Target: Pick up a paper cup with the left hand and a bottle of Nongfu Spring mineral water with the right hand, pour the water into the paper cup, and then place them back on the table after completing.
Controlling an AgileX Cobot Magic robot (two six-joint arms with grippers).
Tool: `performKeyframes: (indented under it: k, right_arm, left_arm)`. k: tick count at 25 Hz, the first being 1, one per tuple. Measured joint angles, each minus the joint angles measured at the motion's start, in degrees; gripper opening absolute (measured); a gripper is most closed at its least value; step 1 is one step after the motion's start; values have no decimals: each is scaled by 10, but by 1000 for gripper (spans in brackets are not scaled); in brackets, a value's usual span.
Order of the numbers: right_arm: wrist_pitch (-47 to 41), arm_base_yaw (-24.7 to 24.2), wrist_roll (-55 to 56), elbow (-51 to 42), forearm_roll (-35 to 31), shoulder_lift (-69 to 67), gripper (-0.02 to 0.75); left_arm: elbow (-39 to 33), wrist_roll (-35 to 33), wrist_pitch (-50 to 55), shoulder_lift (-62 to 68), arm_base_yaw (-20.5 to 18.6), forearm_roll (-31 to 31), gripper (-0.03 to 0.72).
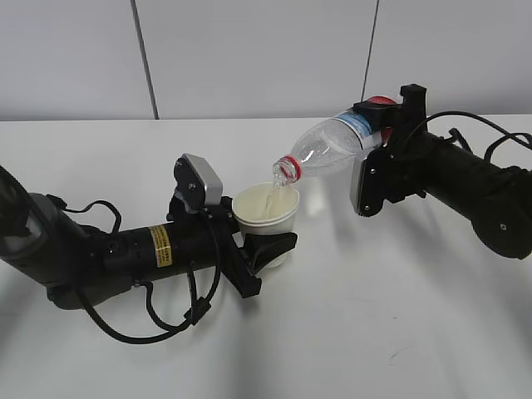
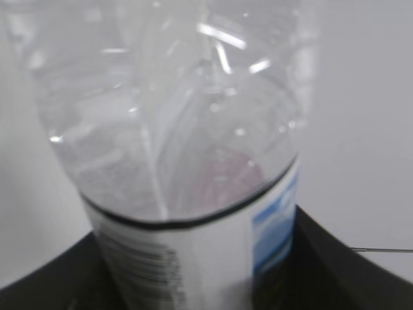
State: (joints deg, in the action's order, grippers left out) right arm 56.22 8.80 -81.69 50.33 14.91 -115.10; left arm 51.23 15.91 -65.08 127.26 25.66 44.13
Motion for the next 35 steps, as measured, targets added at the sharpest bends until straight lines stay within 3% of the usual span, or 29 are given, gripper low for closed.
performKeyframes:
  k: [21, 35]
  right_arm:
    - [0, 0, -1, 0, -1, 0, 419]
    - [0, 2, 63, 0, -2, 0, 419]
  left_arm:
    - [0, 0, 2, 0, 0, 1, 388]
    - [0, 0, 4, 0, 0, 2, 388]
